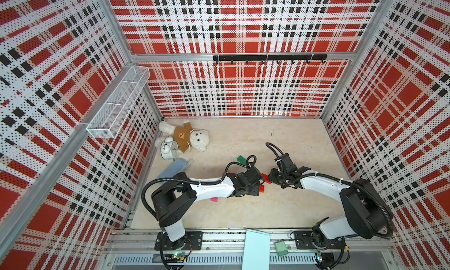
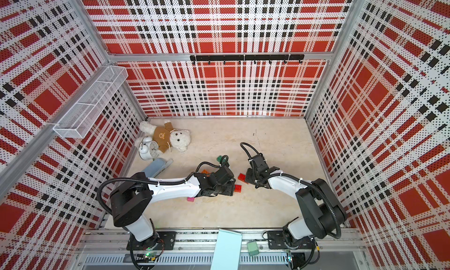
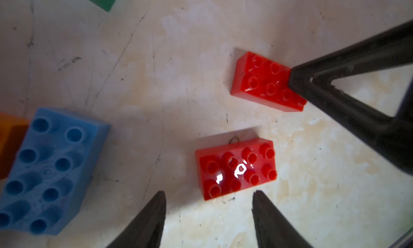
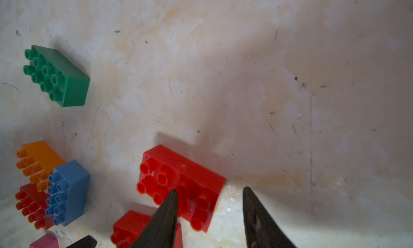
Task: Assemble a small pinwheel with lego
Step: Move the lego brick at the center of the board.
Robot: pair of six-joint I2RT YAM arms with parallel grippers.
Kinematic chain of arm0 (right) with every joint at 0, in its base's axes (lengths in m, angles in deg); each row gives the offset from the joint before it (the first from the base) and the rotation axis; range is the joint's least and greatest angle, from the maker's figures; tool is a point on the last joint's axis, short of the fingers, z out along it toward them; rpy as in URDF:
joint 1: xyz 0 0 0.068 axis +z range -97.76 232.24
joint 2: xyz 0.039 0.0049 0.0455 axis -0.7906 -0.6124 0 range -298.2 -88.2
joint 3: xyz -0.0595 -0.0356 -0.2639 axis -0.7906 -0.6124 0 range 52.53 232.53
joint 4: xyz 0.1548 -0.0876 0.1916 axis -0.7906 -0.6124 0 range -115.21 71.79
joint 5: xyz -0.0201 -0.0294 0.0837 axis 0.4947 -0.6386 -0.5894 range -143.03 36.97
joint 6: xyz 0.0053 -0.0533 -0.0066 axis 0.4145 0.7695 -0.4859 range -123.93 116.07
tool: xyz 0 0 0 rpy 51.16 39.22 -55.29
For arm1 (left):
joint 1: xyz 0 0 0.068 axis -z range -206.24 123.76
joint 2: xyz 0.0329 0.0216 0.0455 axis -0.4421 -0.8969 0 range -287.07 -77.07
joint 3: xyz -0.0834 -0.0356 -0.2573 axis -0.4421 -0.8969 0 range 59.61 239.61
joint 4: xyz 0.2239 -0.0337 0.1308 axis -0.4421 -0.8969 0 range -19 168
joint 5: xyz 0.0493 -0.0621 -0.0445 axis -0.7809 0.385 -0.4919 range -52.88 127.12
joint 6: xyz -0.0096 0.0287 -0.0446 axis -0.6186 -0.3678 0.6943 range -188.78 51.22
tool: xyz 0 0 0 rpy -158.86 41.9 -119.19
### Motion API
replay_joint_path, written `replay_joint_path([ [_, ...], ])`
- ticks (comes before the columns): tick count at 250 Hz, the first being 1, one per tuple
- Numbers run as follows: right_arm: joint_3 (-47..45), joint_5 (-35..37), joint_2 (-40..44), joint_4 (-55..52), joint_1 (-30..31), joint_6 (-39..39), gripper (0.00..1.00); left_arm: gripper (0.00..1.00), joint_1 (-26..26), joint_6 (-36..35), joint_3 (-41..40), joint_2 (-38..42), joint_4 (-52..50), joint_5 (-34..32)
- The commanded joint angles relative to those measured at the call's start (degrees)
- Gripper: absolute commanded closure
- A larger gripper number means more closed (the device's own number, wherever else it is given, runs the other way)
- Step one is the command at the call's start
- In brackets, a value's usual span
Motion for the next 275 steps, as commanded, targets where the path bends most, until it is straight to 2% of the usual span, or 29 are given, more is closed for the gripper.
replay_joint_path([
  [1, 1.4, 1.9, -1.5, 0.1, 0.2, 0.2, 0.55, 0.37, -0.3, 1.1, 1.6, -1.1, 1.6, -0.5],
  [79, 2.2, 3.5, -2.7, -2.7, 0.3, 2.4, 0.67, 0.44, -0.5, 1.4, 3.1, -3.7, 1.1, -1.6],
  [110, 2.4, 4.2, -1.8, -4.9, 0.1, 4.9, 0.68, 0.46, -0.9, 1.8, 2.9, -4.1, 1.2, -1.6],
  [142, 1.7, 3.9, -1.0, -6.7, 0.0, 8.5, 0.74, 0.46, -1.5, 2.0, 2.7, -4.3, 1.6, -1.3],
  [215, 1.8, 1.2, 0.5, -11.9, -0.9, 15.0, 0.77, 0.46, -2.5, 1.6, 0.8, -2.7, 4.4, 1.6],
  [275, 2.6, -0.1, -0.2, -16.3, -0.9, 17.0, 0.80, 0.45, -4.7, 1.7, 0.0, -3.0, 5.4, 2.8],
])
